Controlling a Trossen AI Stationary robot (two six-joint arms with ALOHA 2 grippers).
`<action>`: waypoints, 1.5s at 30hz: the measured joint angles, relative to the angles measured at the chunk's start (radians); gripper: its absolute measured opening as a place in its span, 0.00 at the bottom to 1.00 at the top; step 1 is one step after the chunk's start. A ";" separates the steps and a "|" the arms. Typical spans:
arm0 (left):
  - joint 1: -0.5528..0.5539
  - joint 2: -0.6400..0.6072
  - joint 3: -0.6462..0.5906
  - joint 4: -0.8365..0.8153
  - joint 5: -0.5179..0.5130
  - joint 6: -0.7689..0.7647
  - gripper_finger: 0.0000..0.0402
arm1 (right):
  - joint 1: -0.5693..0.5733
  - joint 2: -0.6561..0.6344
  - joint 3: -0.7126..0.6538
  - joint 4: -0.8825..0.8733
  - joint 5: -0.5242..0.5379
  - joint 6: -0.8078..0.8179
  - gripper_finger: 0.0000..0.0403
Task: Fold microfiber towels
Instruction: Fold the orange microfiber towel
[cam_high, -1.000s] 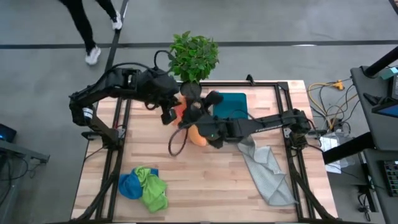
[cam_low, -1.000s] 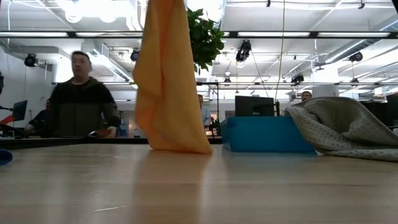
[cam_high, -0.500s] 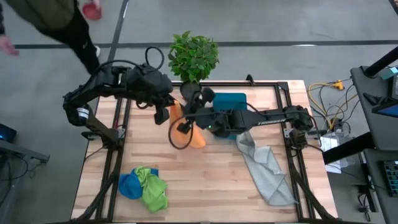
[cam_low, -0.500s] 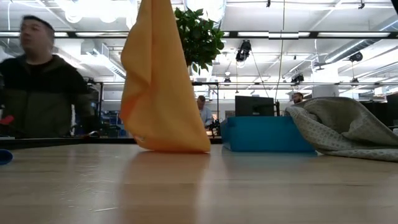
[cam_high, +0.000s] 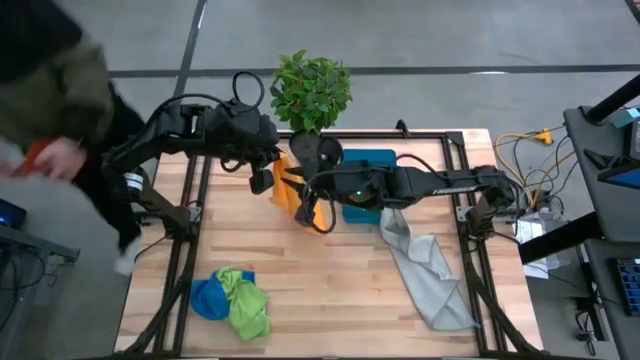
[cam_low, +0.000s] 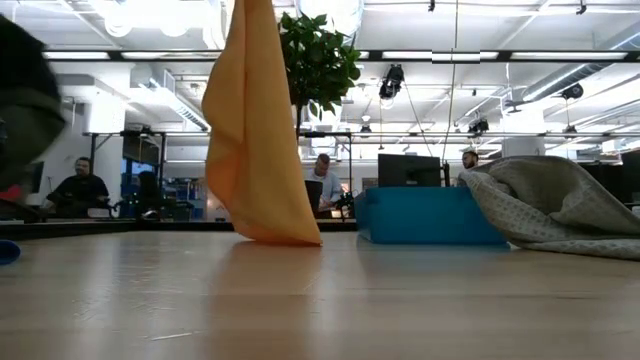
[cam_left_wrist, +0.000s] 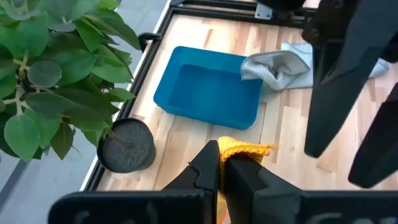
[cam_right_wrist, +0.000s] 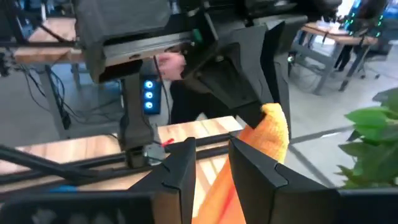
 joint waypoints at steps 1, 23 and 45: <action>0.000 0.000 0.000 0.008 0.000 -0.001 0.00 | 0.000 0.002 0.000 0.000 0.016 0.004 0.22; 0.002 0.000 0.000 0.134 0.028 -0.024 0.00 | -0.046 0.022 -0.021 0.014 -0.013 0.046 0.21; 0.008 0.015 -0.001 0.081 0.029 -0.061 0.00 | -0.029 0.002 -0.013 -0.126 0.224 0.055 0.23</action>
